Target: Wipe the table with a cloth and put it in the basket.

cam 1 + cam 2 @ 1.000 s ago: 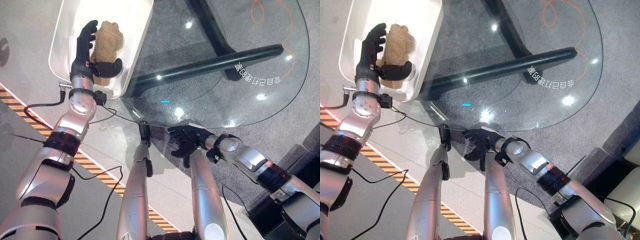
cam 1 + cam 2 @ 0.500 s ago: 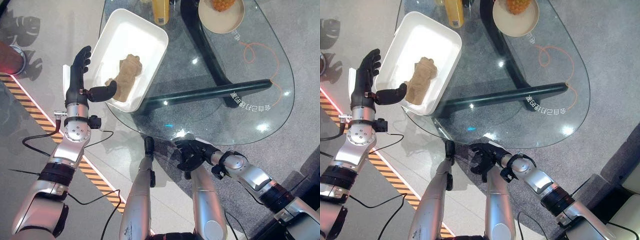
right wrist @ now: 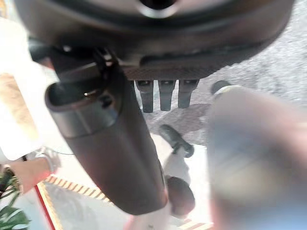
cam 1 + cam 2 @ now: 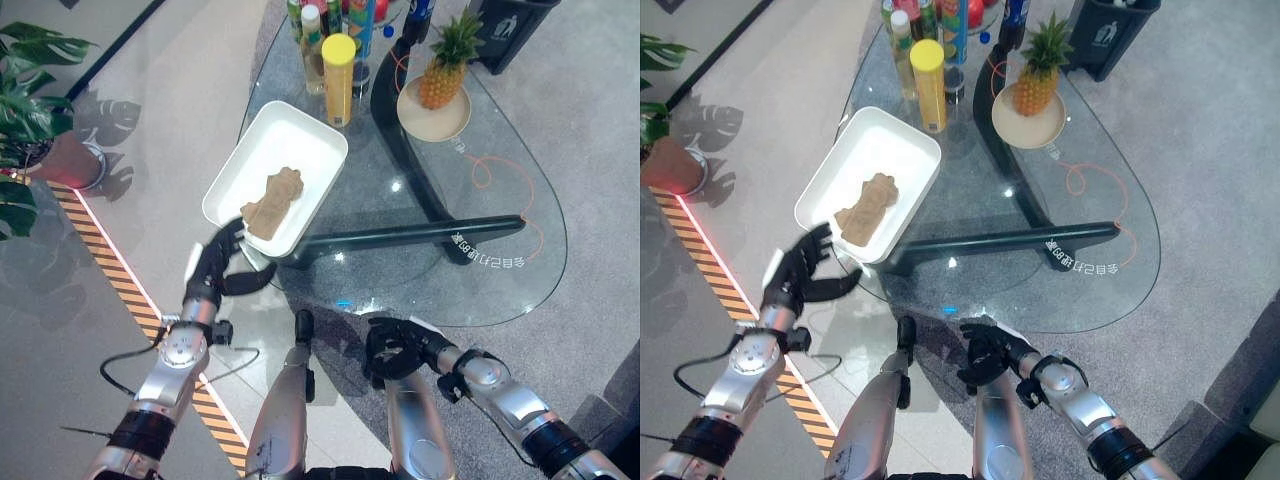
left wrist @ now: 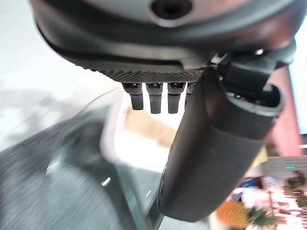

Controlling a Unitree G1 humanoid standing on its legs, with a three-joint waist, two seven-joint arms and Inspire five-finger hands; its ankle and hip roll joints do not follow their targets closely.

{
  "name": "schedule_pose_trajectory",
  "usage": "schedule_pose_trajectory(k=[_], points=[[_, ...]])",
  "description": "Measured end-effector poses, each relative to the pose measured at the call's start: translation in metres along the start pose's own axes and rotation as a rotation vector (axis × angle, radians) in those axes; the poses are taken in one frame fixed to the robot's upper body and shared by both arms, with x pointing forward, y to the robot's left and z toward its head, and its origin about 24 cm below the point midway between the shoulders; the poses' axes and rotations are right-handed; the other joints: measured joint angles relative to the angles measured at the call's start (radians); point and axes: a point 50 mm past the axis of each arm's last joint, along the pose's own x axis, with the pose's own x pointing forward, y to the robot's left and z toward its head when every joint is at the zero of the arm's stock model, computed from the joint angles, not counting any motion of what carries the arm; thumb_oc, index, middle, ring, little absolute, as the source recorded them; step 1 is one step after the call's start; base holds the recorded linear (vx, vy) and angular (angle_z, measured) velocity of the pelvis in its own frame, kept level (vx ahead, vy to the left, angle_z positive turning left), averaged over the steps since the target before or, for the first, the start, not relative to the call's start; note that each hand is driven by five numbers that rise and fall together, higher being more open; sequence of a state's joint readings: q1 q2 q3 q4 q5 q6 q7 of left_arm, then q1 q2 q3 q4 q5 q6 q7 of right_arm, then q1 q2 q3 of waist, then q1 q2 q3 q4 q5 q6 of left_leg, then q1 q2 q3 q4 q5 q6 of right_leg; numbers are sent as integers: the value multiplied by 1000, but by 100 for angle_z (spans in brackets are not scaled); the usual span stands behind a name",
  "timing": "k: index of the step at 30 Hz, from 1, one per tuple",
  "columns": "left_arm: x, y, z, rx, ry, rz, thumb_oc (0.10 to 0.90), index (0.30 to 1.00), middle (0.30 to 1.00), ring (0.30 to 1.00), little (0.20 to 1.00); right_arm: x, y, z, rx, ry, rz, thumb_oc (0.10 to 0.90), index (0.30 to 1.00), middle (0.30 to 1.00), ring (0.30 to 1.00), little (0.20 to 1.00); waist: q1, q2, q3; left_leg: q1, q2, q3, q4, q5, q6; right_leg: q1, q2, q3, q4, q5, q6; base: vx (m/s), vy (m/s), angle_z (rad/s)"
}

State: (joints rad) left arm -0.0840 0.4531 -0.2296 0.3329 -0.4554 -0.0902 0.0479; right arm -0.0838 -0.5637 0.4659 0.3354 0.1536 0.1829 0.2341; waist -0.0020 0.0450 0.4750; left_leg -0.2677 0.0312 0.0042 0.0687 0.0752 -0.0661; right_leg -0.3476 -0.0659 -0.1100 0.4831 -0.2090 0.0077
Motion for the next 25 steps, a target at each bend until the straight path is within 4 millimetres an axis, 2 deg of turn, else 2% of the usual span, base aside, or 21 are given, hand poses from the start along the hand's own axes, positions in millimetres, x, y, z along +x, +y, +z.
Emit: schedule_pose_trajectory(k=[3,5,10,15,18,21,25], points=[[-17,-19,-51,-149,213,-75,800,900,900,900,900,-2,10,-32,44,103,-9,800,900,900,900,900,-1,22,-84,48,0,-21,-9,4,-5,70,0,-24,-32,-8,5,79,-94,15],[-37,-27,-87,-199,377,-127,800,900,900,900,900,1,22,-49,91,161,4,800,900,900,900,900,4,15,-168,66,-2,-25,-8,5,-4,101,0,-32,-56,-22,7,69,-85,17],[-81,-36,-150,-247,687,-118,800,900,900,900,900,8,47,-74,202,273,24,800,900,900,900,900,12,-13,-270,129,10,-44,-17,3,0,194,11,-63,-98,-42,1,75,-73,16],[-97,-34,-173,-247,827,-70,800,900,900,900,900,6,71,-100,279,400,21,800,900,900,900,900,26,-22,-352,166,30,-47,-53,-16,10,224,29,-79,-124,-43,-8,-21,-34,6],[-102,-34,-180,-247,877,-59,800,900,900,900,900,5,74,-104,249,404,11,800,900,900,900,900,22,-15,-373,179,34,-47,-54,-13,6,246,31,-78,-139,-34,-7,-9,-8,-3],[-106,-37,-186,-261,915,-57,800,900,900,900,900,3,77,-110,236,426,21,800,900,900,900,900,20,-4,-405,198,43,-45,-75,-36,0,258,38,-78,-159,-30,-12,-2,5,-1],[-108,-37,-187,-266,924,-56,800,900,900,900,900,2,80,-114,248,447,23,800,900,900,900,900,22,-3,-417,209,42,-42,-84,-37,-1,272,38,-76,-175,-21,-5,-1,4,-1]])
